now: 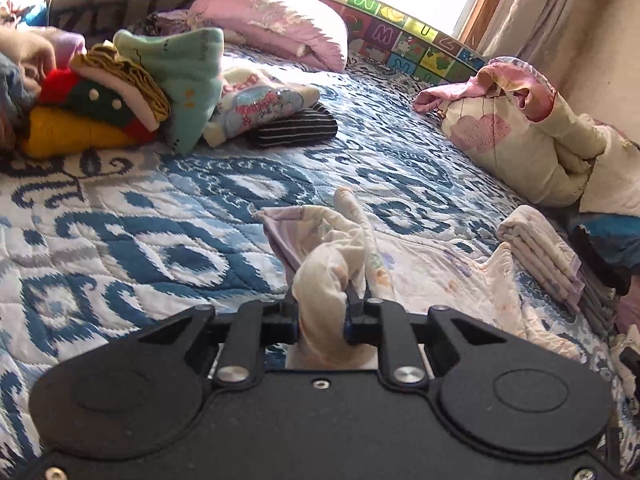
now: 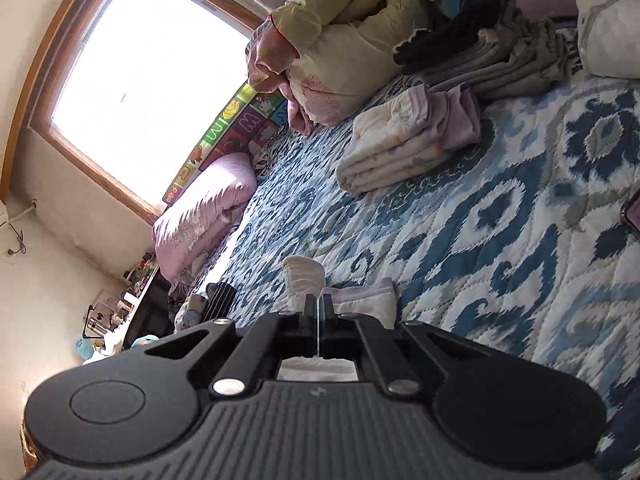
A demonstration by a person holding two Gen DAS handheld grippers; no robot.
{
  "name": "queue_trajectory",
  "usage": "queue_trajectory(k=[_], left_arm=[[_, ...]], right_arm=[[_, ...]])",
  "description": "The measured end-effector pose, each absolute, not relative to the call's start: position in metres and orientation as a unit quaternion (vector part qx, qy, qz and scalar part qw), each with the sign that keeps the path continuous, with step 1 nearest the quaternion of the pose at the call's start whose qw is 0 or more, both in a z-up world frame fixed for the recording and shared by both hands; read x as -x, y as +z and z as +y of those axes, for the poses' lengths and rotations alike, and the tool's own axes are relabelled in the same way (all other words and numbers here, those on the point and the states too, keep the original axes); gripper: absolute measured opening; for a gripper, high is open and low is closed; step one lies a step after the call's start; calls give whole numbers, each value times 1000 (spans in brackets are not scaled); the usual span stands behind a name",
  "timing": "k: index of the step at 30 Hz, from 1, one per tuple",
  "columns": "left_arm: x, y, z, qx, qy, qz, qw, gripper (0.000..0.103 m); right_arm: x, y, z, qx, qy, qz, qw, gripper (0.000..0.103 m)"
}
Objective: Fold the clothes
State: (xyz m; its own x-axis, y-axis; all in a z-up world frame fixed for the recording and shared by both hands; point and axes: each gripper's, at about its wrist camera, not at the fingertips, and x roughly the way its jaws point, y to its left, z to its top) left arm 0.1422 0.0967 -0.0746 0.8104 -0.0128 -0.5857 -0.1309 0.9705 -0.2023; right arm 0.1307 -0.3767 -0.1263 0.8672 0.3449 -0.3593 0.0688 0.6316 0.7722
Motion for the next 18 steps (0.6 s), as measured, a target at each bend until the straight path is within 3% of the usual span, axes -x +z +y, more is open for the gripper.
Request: queue_trajectory(k=[3,4,5,6,10,14,18], left_arm=[[-153,-81,42,5,-21,311,950,24],[-157,-88,24,-16,-83,338,937,42],[-158,-94,14,-21,-135,355,925,51],[-154,-97,7,-21,-175,360,916,50],[-130,-84,24,6,-193,337,921,47],[-129,-67,79,106,-157,317,929,47],[-151,-71,109,136,-113,327,928,47]], right_arm=[[-128,-139,-384,-422,63,265,865,4],[-128,-144,-383,-421,59,273,863,7],[-130,-151,-381,-420,57,286,859,9],[-132,-157,-379,-419,55,299,856,11],[-135,-181,-368,-423,57,329,842,46],[-149,-197,-358,-434,79,341,830,53],[-168,-212,-354,-463,92,343,812,63]])
